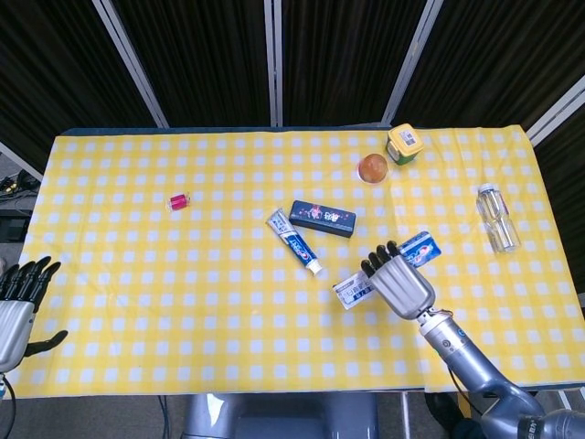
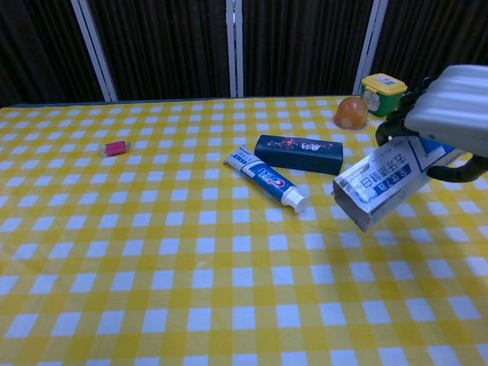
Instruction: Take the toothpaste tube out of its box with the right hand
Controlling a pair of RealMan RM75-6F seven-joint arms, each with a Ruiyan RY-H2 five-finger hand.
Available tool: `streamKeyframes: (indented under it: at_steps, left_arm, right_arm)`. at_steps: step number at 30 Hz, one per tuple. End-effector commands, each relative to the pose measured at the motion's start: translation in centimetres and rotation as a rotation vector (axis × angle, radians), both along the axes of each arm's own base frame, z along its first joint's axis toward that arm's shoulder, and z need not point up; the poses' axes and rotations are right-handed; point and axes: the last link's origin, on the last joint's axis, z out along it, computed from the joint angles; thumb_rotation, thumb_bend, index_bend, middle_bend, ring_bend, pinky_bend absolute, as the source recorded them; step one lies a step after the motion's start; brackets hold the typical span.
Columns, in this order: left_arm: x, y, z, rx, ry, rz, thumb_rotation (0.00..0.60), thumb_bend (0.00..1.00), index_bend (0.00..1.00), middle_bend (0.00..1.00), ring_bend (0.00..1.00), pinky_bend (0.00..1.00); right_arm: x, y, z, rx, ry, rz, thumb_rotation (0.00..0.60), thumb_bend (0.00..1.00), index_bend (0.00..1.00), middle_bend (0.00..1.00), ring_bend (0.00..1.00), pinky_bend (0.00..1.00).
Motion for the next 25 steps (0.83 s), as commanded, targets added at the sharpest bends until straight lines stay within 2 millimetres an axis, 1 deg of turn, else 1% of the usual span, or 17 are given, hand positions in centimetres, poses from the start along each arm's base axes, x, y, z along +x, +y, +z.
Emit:
streamKeyframes:
  at_steps: [1, 3, 6, 9, 11, 12, 14, 16, 18, 23, 25]
  left_arm:
    - [0.0, 0.0, 0.1, 0.001, -0.002, 0.001, 0.600, 0.00, 0.00, 0.00, 0.00, 0.00]
    - [0.0, 0.0, 0.1, 0.000, -0.003, 0.001, 0.600, 0.00, 0.00, 0.00, 0.00, 0.00]
    - [0.0, 0.0, 0.1, -0.001, -0.005, 0.000, 0.600, 0.00, 0.00, 0.00, 0.00, 0.00]
    - [0.0, 0.0, 0.2, 0.002, -0.010, -0.001, 0.600, 0.00, 0.00, 0.00, 0.00, 0.00]
    - [0.1, -0.1, 0.4, 0.007, -0.015, -0.002, 0.600, 0.00, 0.00, 0.00, 0.00, 0.00]
    - [0.1, -0.1, 0.5, 0.011, -0.018, -0.004, 0.600, 0.00, 0.00, 0.00, 0.00, 0.00]
    - [0.1, -0.2, 0.6, 0.013, -0.022, -0.006, 0.600, 0.00, 0.00, 0.00, 0.00, 0.00]
    - [0.1, -0.2, 0.7, 0.015, -0.025, -0.009, 0.600, 0.00, 0.00, 0.00, 0.00, 0.00]
    - [0.2, -0.3, 0.8, 0.018, -0.030, -0.014, 0.600, 0.00, 0.00, 0.00, 0.00, 0.00]
    - [0.4, -0.5, 1.2, 0.035, -0.042, -0.022, 0.600, 0.00, 0.00, 0.00, 0.00, 0.00]
    - [0.4, -0.6, 1.4, 0.042, -0.047, -0.024, 0.600, 0.00, 0.00, 0.00, 0.00, 0.00]
  right_arm:
    - [-0.4, 0.6, -0.7, 0.051, -0.015, -0.070, 0.600, 0.03, 0.01, 0.06, 0.03, 0.20]
    - [-0.2, 0.9, -0.7, 0.076, -0.043, -0.113, 0.600, 0.00, 0.00, 0.02, 0.00, 0.19]
    - [0.3, 1.5, -0.3, 0.085, -0.080, -0.131, 0.600, 0.00, 0.00, 0.00, 0.00, 0.17]
    - [0.5, 2.4, 1.1, 0.068, -0.124, -0.138, 0.600, 0.00, 0.00, 0.00, 0.00, 0.14]
    - [0.2, 3.1, 2.4, 0.050, -0.161, -0.146, 0.600, 0.00, 0.00, 0.00, 0.00, 0.10]
    - [-0.2, 3.5, 3.5, 0.029, -0.193, -0.151, 0.600, 0.00, 0.00, 0.00, 0.00, 0.09]
    - [-0.8, 4.0, 5.0, 0.001, -0.240, -0.150, 0.600, 0.00, 0.00, 0.00, 0.00, 0.03]
    - [-1.9, 4.6, 6.8, -0.041, -0.300, -0.147, 0.600, 0.00, 0.00, 0.00, 0.00, 0.00]
    - [-3.4, 5.0, 8.7, -0.091, -0.342, -0.141, 0.600, 0.00, 0.00, 0.00, 0.00, 0.00]
    - [-6.3, 6.6, 11.6, -0.166, -0.419, -0.146, 0.600, 0.00, 0.00, 0.00, 0.00, 0.00]
    - [-7.1, 7.2, 12.2, -0.190, -0.447, -0.153, 0.600, 0.00, 0.00, 0.00, 0.00, 0.00]
